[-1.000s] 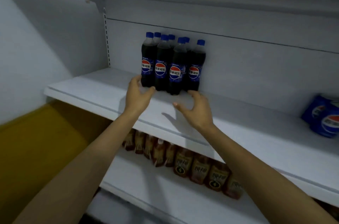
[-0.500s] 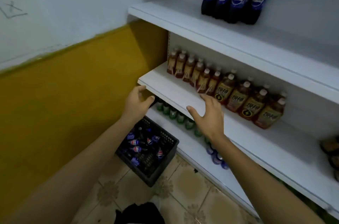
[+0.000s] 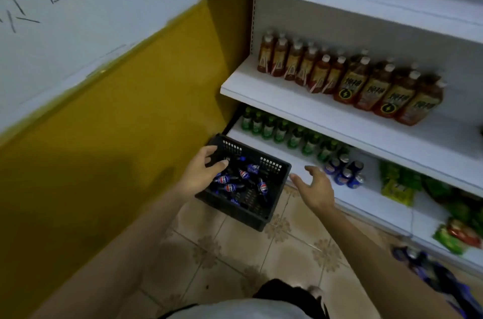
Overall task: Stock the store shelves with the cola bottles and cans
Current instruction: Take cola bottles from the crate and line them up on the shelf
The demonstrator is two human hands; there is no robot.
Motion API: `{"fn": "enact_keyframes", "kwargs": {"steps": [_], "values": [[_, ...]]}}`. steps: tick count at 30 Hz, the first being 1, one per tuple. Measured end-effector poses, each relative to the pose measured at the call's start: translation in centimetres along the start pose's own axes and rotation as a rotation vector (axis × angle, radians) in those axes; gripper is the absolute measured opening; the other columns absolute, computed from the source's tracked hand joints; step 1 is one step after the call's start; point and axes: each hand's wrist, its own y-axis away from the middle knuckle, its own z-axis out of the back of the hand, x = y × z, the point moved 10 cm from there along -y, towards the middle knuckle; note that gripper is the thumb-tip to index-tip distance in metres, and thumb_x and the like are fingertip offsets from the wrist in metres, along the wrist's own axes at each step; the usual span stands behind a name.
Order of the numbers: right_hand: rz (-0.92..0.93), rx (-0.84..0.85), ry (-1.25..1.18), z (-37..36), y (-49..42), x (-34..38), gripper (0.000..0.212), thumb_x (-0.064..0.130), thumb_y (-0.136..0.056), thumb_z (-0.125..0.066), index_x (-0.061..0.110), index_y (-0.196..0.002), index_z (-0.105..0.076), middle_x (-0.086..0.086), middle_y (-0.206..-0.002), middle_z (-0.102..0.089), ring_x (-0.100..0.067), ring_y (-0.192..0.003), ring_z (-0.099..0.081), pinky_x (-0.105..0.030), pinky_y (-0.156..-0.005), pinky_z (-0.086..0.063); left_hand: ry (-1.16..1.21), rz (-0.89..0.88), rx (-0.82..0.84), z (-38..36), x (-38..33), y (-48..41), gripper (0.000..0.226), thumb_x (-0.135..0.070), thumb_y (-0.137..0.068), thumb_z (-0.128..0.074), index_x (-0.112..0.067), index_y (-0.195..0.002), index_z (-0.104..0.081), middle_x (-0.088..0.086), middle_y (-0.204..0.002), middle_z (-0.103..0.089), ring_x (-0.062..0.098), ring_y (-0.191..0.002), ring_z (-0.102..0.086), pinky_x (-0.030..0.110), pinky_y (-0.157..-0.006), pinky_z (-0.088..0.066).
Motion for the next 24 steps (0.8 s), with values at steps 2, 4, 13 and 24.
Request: {"fn": "enact_keyframes", "kwargs": {"steps": [2,4,13,24], "values": [[-0.05,-0.004,-0.048,-2.9,1.7,0.6,0.064,0.052,-0.086,-0.063,0.012,-0.133,-0.051,-0.013,-0.133,-0.056,-0.03,-0.12,-0.052,-0.04,-0.09,-0.046,-0.029,0.019,0.052,1.8,2.3,0.2,0.057,-0.029,-0.092,-0.061,-0.016,-0.141,-0.037,0.001,-0.147,-0.04,0.019,-0.136,-0.036,0.028,-0.099,-0.033],[-0.076,-0.015,-0.089,-5.1,3.0,1.5,0.062,0.05,-0.085,-0.065,0.01,-0.131,-0.053,-0.012,-0.129,-0.059,-0.029,-0.117,-0.055,-0.032,-0.084,-0.043,-0.055,0.047,0.112,2.9,4.2,-0.3,0.056,-0.028,-0.092,-0.06,-0.014,-0.142,-0.037,0.003,-0.147,-0.04,0.021,-0.136,-0.037,0.026,-0.099,-0.033],[-0.226,0.033,-0.15,-12.9,-1.5,0.4,0.061,0.046,-0.087,-0.065,0.006,-0.131,-0.053,-0.014,-0.13,-0.058,-0.028,-0.121,-0.053,-0.037,-0.096,-0.045,-0.105,0.149,0.28,0.5,9.6,-10.1,0.052,-0.028,-0.093,-0.06,-0.016,-0.139,-0.04,0.002,-0.145,-0.042,0.021,-0.132,-0.041,0.031,-0.104,-0.037],[-0.385,0.365,-0.083,-32.7,-16.4,-6.5,0.045,0.036,-0.089,-0.067,0.012,-0.124,-0.054,-0.008,-0.119,-0.065,-0.028,-0.106,-0.061,-0.026,-0.077,-0.041,-0.125,0.479,0.259,-1.5,27.3,-27.4,0.042,-0.021,-0.092,-0.061,-0.012,-0.131,-0.049,0.007,-0.137,-0.048,0.023,-0.123,-0.049,0.029,-0.089,-0.042]]}}
